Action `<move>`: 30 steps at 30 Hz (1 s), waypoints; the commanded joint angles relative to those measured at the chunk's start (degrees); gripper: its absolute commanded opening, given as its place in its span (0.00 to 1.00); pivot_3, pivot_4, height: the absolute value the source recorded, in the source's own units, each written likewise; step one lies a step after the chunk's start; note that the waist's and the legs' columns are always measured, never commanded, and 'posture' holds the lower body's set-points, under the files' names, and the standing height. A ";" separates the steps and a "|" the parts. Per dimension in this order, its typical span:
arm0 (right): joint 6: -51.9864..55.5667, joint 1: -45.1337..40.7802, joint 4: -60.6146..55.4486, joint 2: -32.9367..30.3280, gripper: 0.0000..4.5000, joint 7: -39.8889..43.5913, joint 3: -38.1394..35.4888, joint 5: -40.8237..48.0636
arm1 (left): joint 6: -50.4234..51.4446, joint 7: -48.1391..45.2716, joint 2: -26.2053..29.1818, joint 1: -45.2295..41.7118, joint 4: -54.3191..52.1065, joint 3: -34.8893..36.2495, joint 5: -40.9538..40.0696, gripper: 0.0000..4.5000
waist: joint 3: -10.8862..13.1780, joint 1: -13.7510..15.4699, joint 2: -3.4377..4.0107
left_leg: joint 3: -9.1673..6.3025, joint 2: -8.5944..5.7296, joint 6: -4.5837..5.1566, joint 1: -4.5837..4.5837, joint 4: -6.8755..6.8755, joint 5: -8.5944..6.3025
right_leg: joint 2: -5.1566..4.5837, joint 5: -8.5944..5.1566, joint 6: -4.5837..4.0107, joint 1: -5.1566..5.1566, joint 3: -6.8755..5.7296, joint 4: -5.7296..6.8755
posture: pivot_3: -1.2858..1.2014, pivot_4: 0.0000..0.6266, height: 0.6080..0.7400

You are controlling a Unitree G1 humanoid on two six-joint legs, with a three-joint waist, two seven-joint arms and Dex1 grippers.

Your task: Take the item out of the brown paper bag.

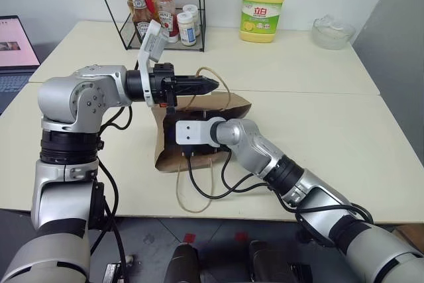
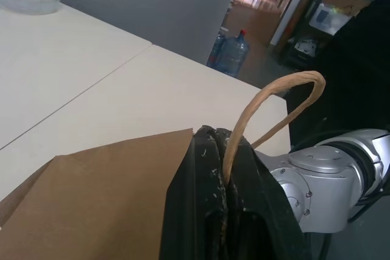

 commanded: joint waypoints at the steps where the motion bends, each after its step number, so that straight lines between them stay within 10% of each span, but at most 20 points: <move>1: -1.20 -1.56 1.49 0.97 0.96 -0.05 0.07 -0.65 | -0.77 -0.23 0.02 -0.49 -1.78 0.41 -0.94 0.00 | 0.00 -0.01 0.00 | 0.00 0.00 0.00 0.01 0.00 0.00 | 0.00 0.00 0.00 0.00 0.00 0.00 | 0.52 0.24 1.00; 7: -1.92 -0.68 0.85 1.33 0.61 1.09 -0.27 -0.77 | -1.23 -0.45 0.19 -0.28 -1.76 0.18 -0.62 0.00 | 0.00 -0.01 0.00 | -0.01 0.00 -0.01 0.02 -0.01 0.01 | 0.00 0.00 0.00 0.01 0.00 0.01 | 0.52 0.24 1.00; 30: 2.61 8.17 -36.38 -8.39 0.53 19.49 -17.73 28.73 | -12.38 -0.42 -2.48 -4.78 11.98 -2.24 7.67 0.00 | 0.00 0.13 0.00 | -0.02 0.00 -0.05 0.01 -0.14 0.03 | -0.01 0.00 0.00 0.02 -0.04 -0.08 | 0.52 0.24 1.00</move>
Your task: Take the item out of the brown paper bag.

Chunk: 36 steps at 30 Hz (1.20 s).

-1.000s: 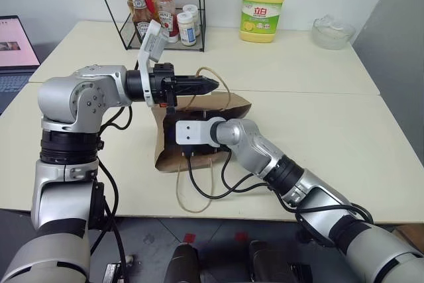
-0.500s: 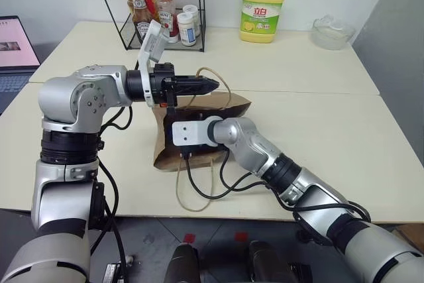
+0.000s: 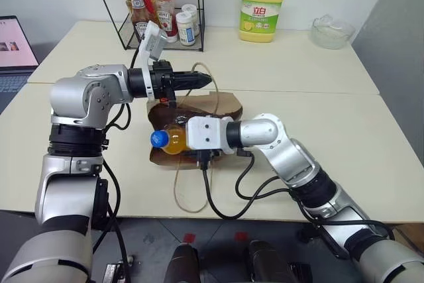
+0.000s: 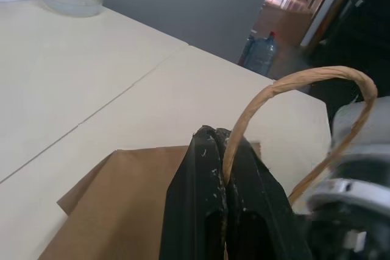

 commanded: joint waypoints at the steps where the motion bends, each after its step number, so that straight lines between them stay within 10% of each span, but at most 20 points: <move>1: 2.17 -1.22 -5.29 -0.48 0.53 1.46 -5.21 6.87 | -2.35 -0.43 -0.66 -2.15 0.94 -0.05 1.12 0.00 | 0.00 0.00 0.00 | 0.00 0.00 0.00 0.00 0.00 0.00 | 0.00 0.00 0.00 0.00 0.01 0.00 | 0.52 0.24 1.00; 15: 32.40 -5.49 -23.02 -14.73 0.53 -4.62 -30.84 33.15 | -4.95 -1.63 -2.42 -3.17 4.39 -0.24 3.69 0.00 | 0.04 0.20 0.06 | 0.01 -0.02 0.03 -0.03 -0.11 -0.01 | -0.02 0.00 -0.01 -0.02 0.01 -0.08 | 0.52 0.24 1.00; 21: 21.12 3.88 -21.37 -37.11 0.53 1.39 -27.36 24.24 | -5.28 -2.37 -2.33 -3.33 4.92 -0.33 4.02 0.00 | 0.05 0.60 0.07 | 0.06 -0.03 0.19 -0.06 -0.25 -0.10 | -0.02 -0.01 -0.02 -0.01 0.03 -0.39 | 0.52 0.24 1.00; 25: -6.28 13.92 -10.23 -50.75 0.53 0.51 -11.15 -0.36 | -5.89 -2.70 -2.72 -4.21 6.10 -0.35 4.45 0.00 | 0.06 0.45 0.09 | 0.15 -0.05 0.20 -0.10 -0.28 -0.11 | -0.05 -0.02 -0.01 -0.01 0.09 -0.57 | 0.52 0.24 1.00; 36: -20.71 12.22 4.67 -42.73 0.53 -0.56 -1.87 -14.62 | -5.23 -2.91 -2.36 -3.43 4.67 -0.15 4.39 0.00 | 0.15 -0.58 0.23 | 0.21 0.00 0.00 0.08 -0.22 0.01 | -0.04 0.03 0.05 0.20 0.16 -0.63 | 0.52 0.24 1.00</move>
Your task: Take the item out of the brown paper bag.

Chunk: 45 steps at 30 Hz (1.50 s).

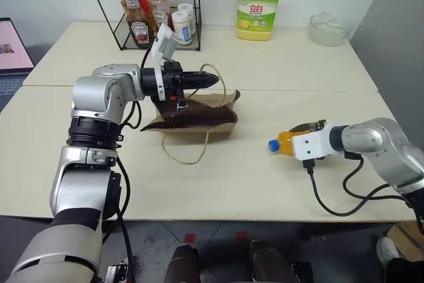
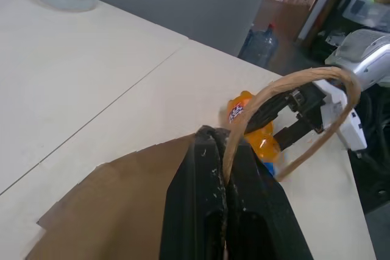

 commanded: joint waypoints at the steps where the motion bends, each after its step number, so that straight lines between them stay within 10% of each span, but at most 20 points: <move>1: 0.37 -1.23 1.15 2.85 0.53 0.43 -0.20 -1.37 | -0.28 -0.43 0.98 -0.75 -2.27 1.16 -0.32 0.00 | -0.01 -0.03 -0.01 | 0.00 0.01 0.01 0.04 0.04 0.01 | 0.00 0.04 0.05 0.05 0.01 0.00 | 0.52 0.24 1.00; 9: 4.61 0.34 -3.53 4.73 0.99 5.34 -4.80 3.10 | 0.30 0.14 1.28 -0.13 -3.29 1.49 -0.66 0.00 | 0.00 0.48 0.00 | -0.02 -0.02 0.03 0.03 0.01 0.16 | 0.00 0.11 0.11 0.03 -0.01 0.10 | 0.52 0.24 1.00; 17: 33.82 -5.63 -21.48 10.61 0.99 8.84 -20.20 29.52 | -0.83 2.20 2.34 -1.74 -1.12 1.75 1.05 0.00 | 0.02 0.69 0.03 | -0.06 -0.01 0.02 -0.09 -0.05 0.16 | -0.03 0.11 0.08 0.00 -0.08 0.00 | 0.52 0.24 1.00; 33: 43.77 -10.64 -24.66 14.48 1.00 -1.28 -22.00 39.75 | -18.99 4.50 0.53 -10.83 14.06 0.13 10.10 0.99 | 0.02 1.43 0.04 | -0.07 -0.04 0.03 -0.15 -0.08 0.15 | -0.04 0.11 0.08 -0.13 -0.12 0.01 | 0.52 0.24 1.00; 45: 41.97 3.88 -32.30 20.26 1.00 -15.36 -30.54 39.94 | -19.41 17.44 8.26 3.76 -2.21 9.34 12.23 0.99 | 0.01 1.08 0.03 | -0.06 0.01 0.03 -0.18 -0.11 0.16 | -0.04 0.11 0.08 -0.12 -0.09 0.02 | 0.52 0.24 1.00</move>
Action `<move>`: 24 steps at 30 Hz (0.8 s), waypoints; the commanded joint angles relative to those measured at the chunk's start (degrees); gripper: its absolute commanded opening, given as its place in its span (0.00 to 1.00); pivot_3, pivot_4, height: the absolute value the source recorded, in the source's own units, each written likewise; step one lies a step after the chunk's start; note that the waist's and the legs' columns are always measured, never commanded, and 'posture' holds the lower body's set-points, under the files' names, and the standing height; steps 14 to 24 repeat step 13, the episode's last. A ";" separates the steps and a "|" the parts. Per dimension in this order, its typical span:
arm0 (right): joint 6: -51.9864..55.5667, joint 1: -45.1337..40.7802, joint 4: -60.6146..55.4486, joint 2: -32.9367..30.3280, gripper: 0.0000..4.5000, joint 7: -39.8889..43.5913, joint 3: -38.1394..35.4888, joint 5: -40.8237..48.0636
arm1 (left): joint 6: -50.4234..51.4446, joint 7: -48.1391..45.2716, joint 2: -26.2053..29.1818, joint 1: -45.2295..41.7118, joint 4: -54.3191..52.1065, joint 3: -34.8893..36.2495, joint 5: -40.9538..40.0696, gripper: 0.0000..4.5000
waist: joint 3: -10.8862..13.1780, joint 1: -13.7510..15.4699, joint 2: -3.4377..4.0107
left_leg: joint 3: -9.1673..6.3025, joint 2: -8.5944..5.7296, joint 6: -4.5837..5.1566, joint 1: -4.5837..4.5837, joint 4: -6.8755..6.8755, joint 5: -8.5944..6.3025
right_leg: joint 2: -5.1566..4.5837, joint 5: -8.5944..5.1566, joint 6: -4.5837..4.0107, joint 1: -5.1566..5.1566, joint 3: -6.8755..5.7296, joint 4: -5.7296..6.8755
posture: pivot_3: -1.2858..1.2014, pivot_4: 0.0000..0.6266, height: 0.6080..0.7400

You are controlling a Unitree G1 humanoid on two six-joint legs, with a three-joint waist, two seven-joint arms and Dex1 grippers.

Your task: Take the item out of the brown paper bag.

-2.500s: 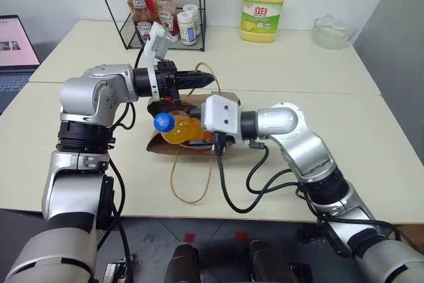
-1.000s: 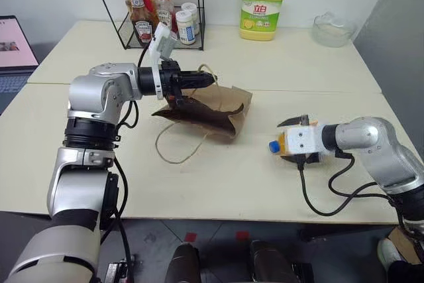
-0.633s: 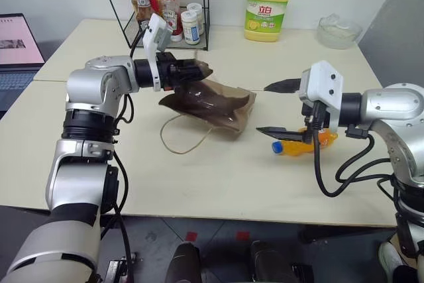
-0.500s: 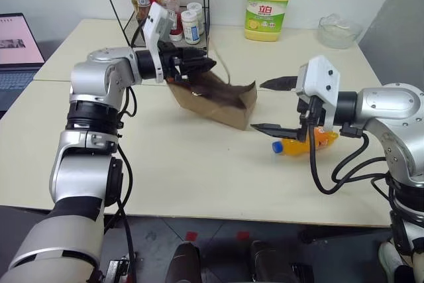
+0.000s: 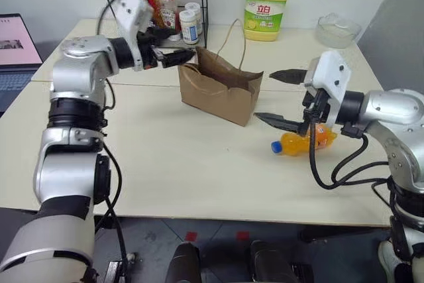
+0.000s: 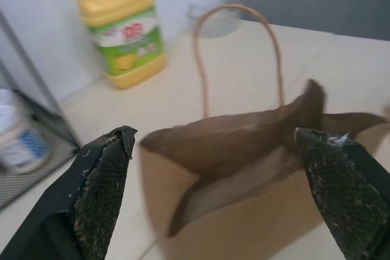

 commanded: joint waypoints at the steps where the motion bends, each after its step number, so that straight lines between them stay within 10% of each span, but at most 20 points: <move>1: -3.43 7.71 -5.28 3.86 1.00 -7.98 -3.87 -1.51 | 3.72 7.00 2.76 10.08 -13.96 6.25 -1.08 0.99 | 0.00 -0.24 0.00 | 0.01 0.00 0.00 0.00 -0.01 0.00 | 0.00 0.00 0.00 -0.01 0.00 0.01 | 0.52 0.24 1.00; 12: -12.91 24.84 -5.86 15.46 1.00 -22.10 1.15 -8.21 | 9.07 18.36 -2.05 42.18 -41.17 12.06 -3.65 0.99 | -0.06 0.32 -0.09 | 0.01 -0.02 0.05 0.21 0.13 0.00 | 0.00 -0.01 0.00 0.04 0.04 0.49 | 0.52 0.24 1.00; 24: -13.14 25.16 -5.55 16.26 1.00 -22.86 1.43 -8.29 | 8.65 18.22 -2.32 43.42 -42.27 11.63 -3.68 0.99 | -0.06 0.32 -0.09 | 0.02 -0.02 0.05 0.21 0.13 0.00 | 0.00 -0.01 0.00 0.04 0.06 0.51 | 0.52 0.24 1.00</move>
